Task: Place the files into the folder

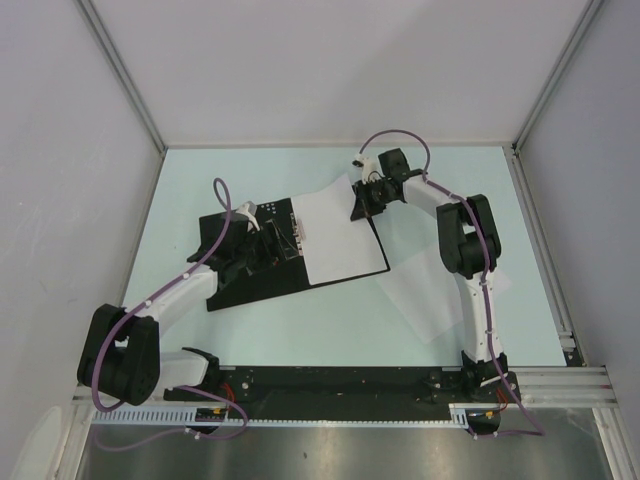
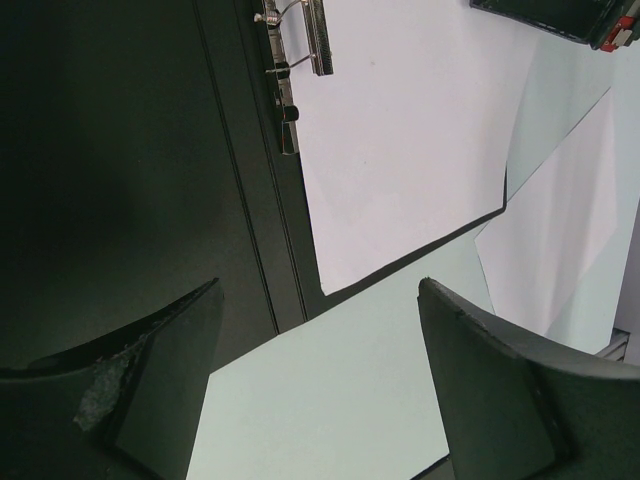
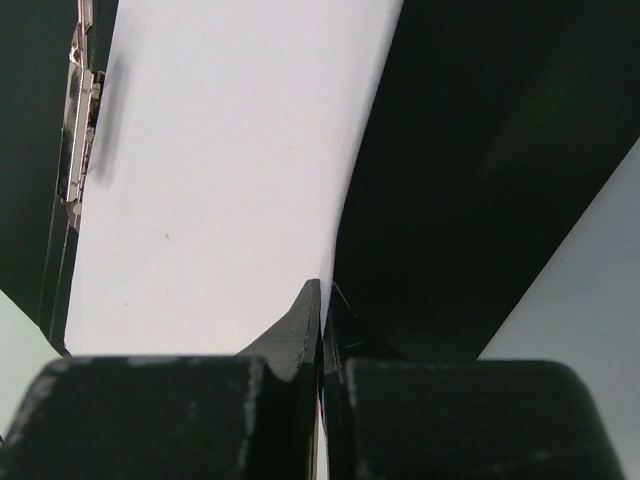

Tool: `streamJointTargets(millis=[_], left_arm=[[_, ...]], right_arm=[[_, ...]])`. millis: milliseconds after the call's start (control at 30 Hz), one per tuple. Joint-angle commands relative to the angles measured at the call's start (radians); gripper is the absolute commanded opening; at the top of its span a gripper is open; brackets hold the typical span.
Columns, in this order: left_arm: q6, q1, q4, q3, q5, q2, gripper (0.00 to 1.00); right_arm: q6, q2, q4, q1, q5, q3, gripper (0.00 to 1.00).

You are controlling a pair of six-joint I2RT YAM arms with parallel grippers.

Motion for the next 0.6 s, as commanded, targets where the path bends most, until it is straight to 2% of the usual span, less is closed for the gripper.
streamJointTargets(millis=[0, 100, 200, 233, 300, 333, 400, 533, 567], left_arm=[[0.025, 0.007, 0.036, -0.010, 0.005, -0.018, 0.84], [0.023, 0.007, 0.037, -0.012, 0.007, -0.017, 0.84], [0.023, 0.007, 0.037, -0.012, 0.005, -0.020, 0.84], [0.023, 0.007, 0.039, -0.012, 0.005, -0.018, 0.84], [0.023, 0.007, 0.039, -0.010, 0.007, -0.021, 0.84], [0.023, 0.007, 0.037, -0.010, 0.008, -0.023, 0.84], [0.023, 0.007, 0.037, -0.009, 0.017, -0.029, 0.84], [0.022, 0.007, 0.054, -0.002, 0.050, -0.043, 0.85], [0.016, 0.005, 0.060, -0.001, 0.057, -0.047, 0.85]], right_arm=[[-0.032, 0.012, 0.010, 0.010, -0.019, 0.015, 0.00], [-0.032, 0.015, 0.005, 0.013, -0.019, 0.018, 0.00], [-0.029, 0.015, 0.002, 0.017, 0.002, 0.021, 0.10], [-0.021, 0.015, -0.001, 0.019, 0.016, 0.021, 0.19], [-0.009, 0.000, -0.018, 0.020, 0.059, 0.023, 0.28], [0.017, -0.008, -0.030, 0.019, 0.079, 0.027, 0.38], [0.053, -0.035, -0.083, 0.019, 0.183, 0.055, 0.44], [0.114, -0.115, -0.163, 0.014, 0.329, 0.107, 0.68], [0.135, -0.123, -0.194, 0.011, 0.369, 0.130, 0.71]])
